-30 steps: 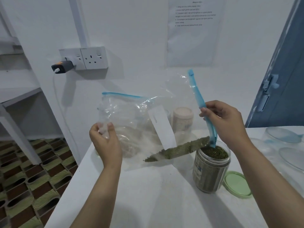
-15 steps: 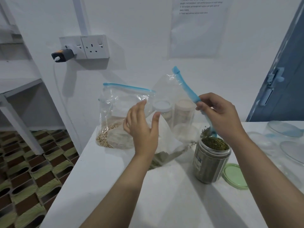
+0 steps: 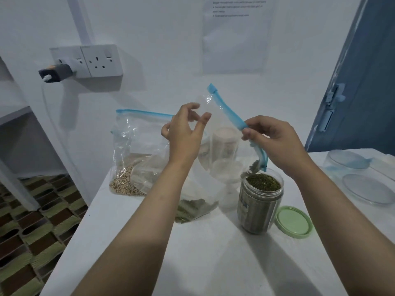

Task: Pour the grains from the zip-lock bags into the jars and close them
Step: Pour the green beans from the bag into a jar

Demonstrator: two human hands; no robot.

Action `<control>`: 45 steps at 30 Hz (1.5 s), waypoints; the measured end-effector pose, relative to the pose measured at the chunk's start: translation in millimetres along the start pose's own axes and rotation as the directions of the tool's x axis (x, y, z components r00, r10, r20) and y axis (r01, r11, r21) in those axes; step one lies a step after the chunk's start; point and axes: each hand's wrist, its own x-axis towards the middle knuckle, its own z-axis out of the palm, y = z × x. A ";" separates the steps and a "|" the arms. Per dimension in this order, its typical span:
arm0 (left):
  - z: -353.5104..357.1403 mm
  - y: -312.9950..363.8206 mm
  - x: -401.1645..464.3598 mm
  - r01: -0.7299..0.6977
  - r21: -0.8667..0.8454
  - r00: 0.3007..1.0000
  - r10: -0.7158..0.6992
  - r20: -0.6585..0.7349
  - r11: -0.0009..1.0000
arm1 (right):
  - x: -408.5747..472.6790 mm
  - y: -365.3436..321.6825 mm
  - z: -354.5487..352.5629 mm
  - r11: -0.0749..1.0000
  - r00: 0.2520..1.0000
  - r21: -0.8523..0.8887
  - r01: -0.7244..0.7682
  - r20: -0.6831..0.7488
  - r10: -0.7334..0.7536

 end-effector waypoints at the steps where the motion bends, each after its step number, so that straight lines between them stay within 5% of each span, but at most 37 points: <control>1: -0.4 -0.1 -0.7 0.001 -0.029 0.999 -0.002 -0.036 1.000 | 0.0 0.7 -1.1 1.000 1.000 0.001 -0.005 0.011 0.005; 10: -8.3 1.8 -11.2 -0.064 -0.126 0.990 0.047 -0.133 0.990 | -21.5 24.2 -16.6 0.986 0.979 -0.116 -0.121 0.148 0.138; 20: -13.5 -4.3 -3.5 -0.028 -0.207 0.987 -0.006 -0.163 0.978 | -31.1 49.2 -12.2 0.974 0.988 -0.206 -0.097 -0.134 0.070; 35: -25.0 -6.8 0.3 -0.024 -0.224 0.978 -0.024 -0.208 0.974 | -27.1 20.1 -20.5 0.977 0.988 -0.145 -0.154 -0.032 0.151; 39: -25.1 -8.4 -0.1 -0.039 -0.223 0.979 -0.008 -0.206 0.974 | -37.2 27.8 -23.7 0.951 0.986 -0.270 -0.148 0.033 0.163; 45: -29.0 -12.7 3.3 -0.038 -0.232 0.968 -0.022 -0.249 0.972 | -43.3 32.6 -24.6 0.966 0.982 -0.184 -0.180 -0.092 0.165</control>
